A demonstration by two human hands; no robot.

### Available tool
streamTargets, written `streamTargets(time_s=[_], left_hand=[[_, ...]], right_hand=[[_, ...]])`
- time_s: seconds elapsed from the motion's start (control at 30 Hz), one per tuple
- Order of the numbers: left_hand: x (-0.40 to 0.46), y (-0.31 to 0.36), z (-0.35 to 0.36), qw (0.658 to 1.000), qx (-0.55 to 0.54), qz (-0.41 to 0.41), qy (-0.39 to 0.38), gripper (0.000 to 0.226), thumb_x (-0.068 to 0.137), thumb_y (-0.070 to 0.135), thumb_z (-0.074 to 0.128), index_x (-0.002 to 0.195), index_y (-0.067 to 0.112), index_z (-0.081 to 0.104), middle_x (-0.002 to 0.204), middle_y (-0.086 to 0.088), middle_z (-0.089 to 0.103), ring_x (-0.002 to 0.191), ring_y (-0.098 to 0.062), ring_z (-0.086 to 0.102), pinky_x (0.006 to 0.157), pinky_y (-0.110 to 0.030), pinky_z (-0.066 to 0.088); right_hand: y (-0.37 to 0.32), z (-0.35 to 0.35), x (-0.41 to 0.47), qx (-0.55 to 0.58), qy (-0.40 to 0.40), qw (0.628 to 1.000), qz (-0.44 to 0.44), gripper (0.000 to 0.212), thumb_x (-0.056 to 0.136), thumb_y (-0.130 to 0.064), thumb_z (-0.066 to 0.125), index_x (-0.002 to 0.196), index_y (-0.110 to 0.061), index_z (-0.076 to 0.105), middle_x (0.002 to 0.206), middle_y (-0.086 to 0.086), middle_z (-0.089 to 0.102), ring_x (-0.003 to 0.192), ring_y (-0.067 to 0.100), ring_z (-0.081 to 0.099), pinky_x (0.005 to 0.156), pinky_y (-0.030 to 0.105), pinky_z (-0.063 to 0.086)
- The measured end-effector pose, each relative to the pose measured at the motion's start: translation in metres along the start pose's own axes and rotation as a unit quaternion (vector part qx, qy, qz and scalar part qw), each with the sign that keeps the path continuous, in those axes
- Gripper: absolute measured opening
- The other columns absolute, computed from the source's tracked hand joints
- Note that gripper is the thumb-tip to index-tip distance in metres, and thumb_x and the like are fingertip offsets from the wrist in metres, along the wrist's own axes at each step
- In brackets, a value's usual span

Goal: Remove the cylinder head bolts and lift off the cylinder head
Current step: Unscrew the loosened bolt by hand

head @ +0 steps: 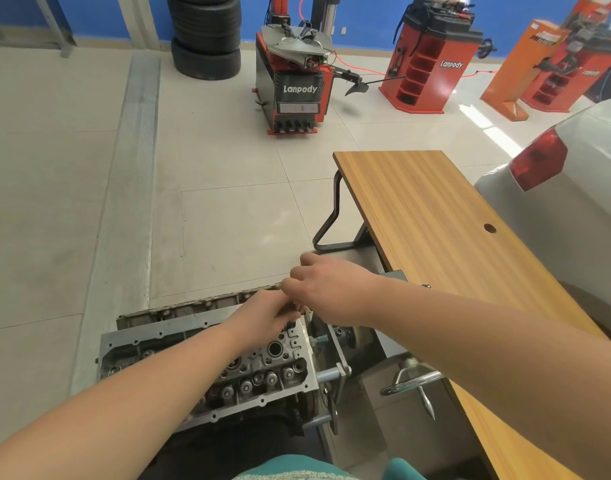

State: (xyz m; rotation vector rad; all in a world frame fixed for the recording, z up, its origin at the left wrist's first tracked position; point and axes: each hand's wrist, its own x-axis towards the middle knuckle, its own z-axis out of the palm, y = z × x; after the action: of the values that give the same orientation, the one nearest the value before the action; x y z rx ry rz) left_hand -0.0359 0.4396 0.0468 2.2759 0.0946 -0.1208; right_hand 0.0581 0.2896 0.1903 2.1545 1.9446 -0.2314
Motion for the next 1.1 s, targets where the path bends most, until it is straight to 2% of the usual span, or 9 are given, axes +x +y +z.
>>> streamTargets(time_s=[0.13,0.27,0.4,0.47,0.6,0.7,0.8,0.93,1.1], left_hand=[[-0.004,0.001,0.007,0.997,-0.03,-0.035,0.056,0.01,0.099,0.023,0.073,0.108,0.02,0.071,0.098,0.004,0.078,0.096,-0.019,0.072,0.091,-0.042,0.057],[-0.006,0.004,0.009,0.99,-0.071,-0.051,0.108,0.02,0.088,0.022,0.084,0.09,0.039,0.073,0.086,0.014,0.076,0.088,-0.006,0.071,0.085,-0.035,0.057],[-0.005,0.007,0.004,0.995,-0.077,-0.035,0.055,0.015,0.095,0.023,0.075,0.102,0.035,0.073,0.099,0.009,0.077,0.099,-0.015,0.072,0.092,-0.04,0.058],[-0.002,0.008,0.0,0.999,-0.044,-0.03,-0.006,0.017,0.103,0.027,0.066,0.119,0.022,0.07,0.113,0.002,0.075,0.109,-0.019,0.07,0.097,-0.044,0.056],[0.0,0.005,0.0,0.999,0.018,-0.017,-0.023,0.023,0.104,0.027,0.064,0.086,0.041,0.06,0.085,0.019,0.066,0.081,0.008,0.062,0.076,-0.035,0.049],[0.001,0.01,0.004,0.998,-0.021,-0.051,0.011,0.008,0.096,0.036,0.075,0.09,0.036,0.07,0.089,0.01,0.075,0.086,-0.008,0.068,0.08,-0.035,0.055],[0.004,0.013,0.011,0.996,-0.018,-0.068,0.059,0.019,0.086,0.044,0.084,0.084,0.03,0.071,0.079,0.008,0.072,0.08,-0.012,0.066,0.077,-0.033,0.054],[0.006,0.01,0.006,0.997,-0.05,-0.061,0.014,0.01,0.092,0.035,0.078,0.093,0.03,0.07,0.088,0.006,0.073,0.085,-0.016,0.066,0.083,-0.04,0.057],[0.002,0.007,-0.009,0.994,-0.093,-0.057,-0.013,0.018,0.097,0.019,0.073,0.086,0.032,0.069,0.07,0.025,0.069,0.068,0.008,0.062,0.066,-0.013,0.046]], right_hand=[[-0.008,-0.007,0.006,0.085,0.01,0.977,0.195,0.04,0.107,-0.052,0.04,0.095,-0.016,0.055,0.081,0.004,0.061,0.076,0.028,0.058,0.064,0.041,0.053],[-0.019,-0.002,0.018,0.046,-0.045,0.969,0.24,0.037,0.107,-0.032,0.051,0.072,-0.019,0.046,0.07,0.004,0.051,0.06,0.02,0.05,0.049,0.03,0.042],[-0.019,-0.002,0.014,0.063,-0.044,0.978,0.194,0.005,0.101,-0.017,0.055,0.099,-0.012,0.056,0.073,0.0,0.048,0.065,0.02,0.052,0.049,0.031,0.037],[-0.011,-0.002,0.009,0.02,-0.035,0.996,0.077,0.014,0.096,-0.011,0.058,0.11,-0.013,0.057,0.086,-0.001,0.048,0.083,0.021,0.047,0.064,0.032,0.044],[0.0,-0.009,0.0,0.023,-0.049,0.998,0.011,0.032,0.099,-0.022,0.058,0.132,-0.02,0.06,0.112,0.002,0.06,0.102,0.021,0.047,0.085,0.041,0.052],[-0.008,-0.013,0.005,0.092,-0.037,0.982,0.16,0.043,0.102,-0.056,0.048,0.111,-0.016,0.063,0.095,0.003,0.067,0.084,0.023,0.063,0.067,0.04,0.054],[-0.01,-0.005,0.015,0.043,-0.052,0.974,0.217,0.034,0.106,-0.039,0.048,0.088,-0.013,0.06,0.072,0.003,0.055,0.064,0.022,0.056,0.052,0.033,0.04],[-0.009,-0.003,0.008,0.011,-0.045,0.991,0.126,0.005,0.1,-0.013,0.053,0.103,-0.011,0.056,0.083,0.001,0.055,0.081,0.024,0.051,0.064,0.036,0.045],[-0.004,0.004,0.003,-0.065,0.002,0.998,-0.023,0.019,0.1,-0.011,0.047,0.114,-0.01,0.06,0.1,0.006,0.06,0.085,0.022,0.038,0.084,0.037,0.045]])
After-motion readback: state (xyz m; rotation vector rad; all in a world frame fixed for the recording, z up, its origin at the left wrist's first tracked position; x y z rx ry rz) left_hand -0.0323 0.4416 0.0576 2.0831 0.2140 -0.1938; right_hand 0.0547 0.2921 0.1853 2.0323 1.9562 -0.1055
